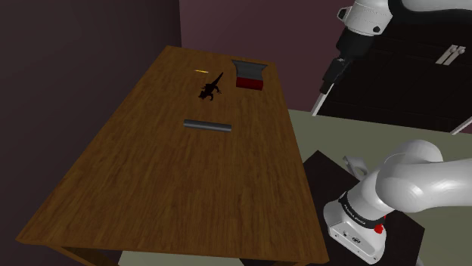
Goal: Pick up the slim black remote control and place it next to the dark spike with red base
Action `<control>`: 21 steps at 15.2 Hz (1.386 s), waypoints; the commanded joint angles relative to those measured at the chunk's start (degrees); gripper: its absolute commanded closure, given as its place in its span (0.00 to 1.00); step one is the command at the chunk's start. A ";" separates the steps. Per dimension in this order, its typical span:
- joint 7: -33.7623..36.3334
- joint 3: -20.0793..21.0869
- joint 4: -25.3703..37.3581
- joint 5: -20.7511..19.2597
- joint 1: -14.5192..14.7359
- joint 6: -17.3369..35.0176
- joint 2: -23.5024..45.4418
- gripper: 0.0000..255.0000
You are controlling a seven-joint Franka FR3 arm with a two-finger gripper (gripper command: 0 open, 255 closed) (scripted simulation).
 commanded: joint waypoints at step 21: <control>-12.48 2.61 12.23 4.25 8.87 25.80 39.93 0.00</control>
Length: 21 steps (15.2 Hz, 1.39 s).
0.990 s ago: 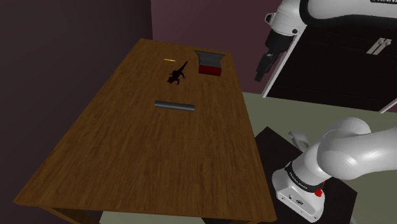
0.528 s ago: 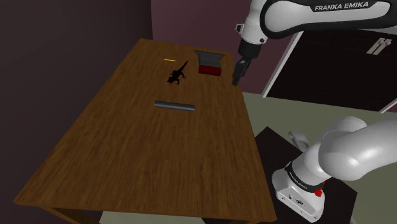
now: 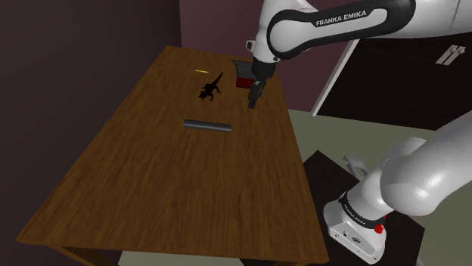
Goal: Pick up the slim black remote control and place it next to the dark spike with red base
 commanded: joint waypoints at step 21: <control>-6.69 4.26 17.01 0.16 4.70 10.99 29.21 0.00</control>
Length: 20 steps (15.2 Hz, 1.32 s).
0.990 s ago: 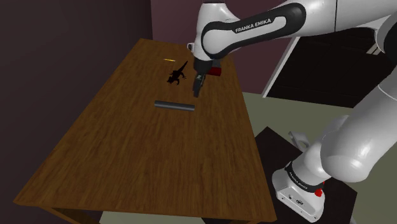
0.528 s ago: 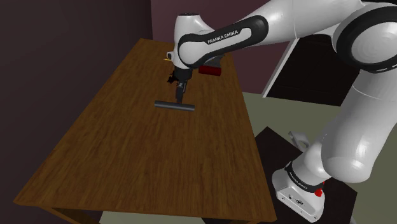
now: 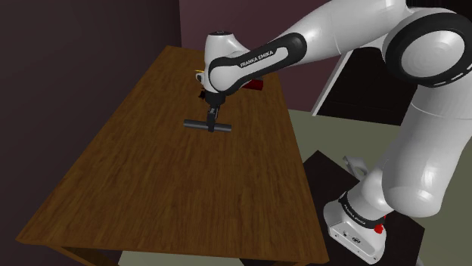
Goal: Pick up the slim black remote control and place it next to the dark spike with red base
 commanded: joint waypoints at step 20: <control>-0.02 0.00 0.74 0.05 -0.07 -1.53 -0.83 1.00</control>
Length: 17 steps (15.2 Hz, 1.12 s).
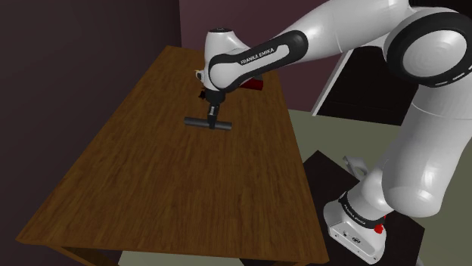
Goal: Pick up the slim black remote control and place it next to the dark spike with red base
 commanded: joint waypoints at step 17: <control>0.44 0.14 6.37 0.31 -0.19 -12.14 -5.77 1.00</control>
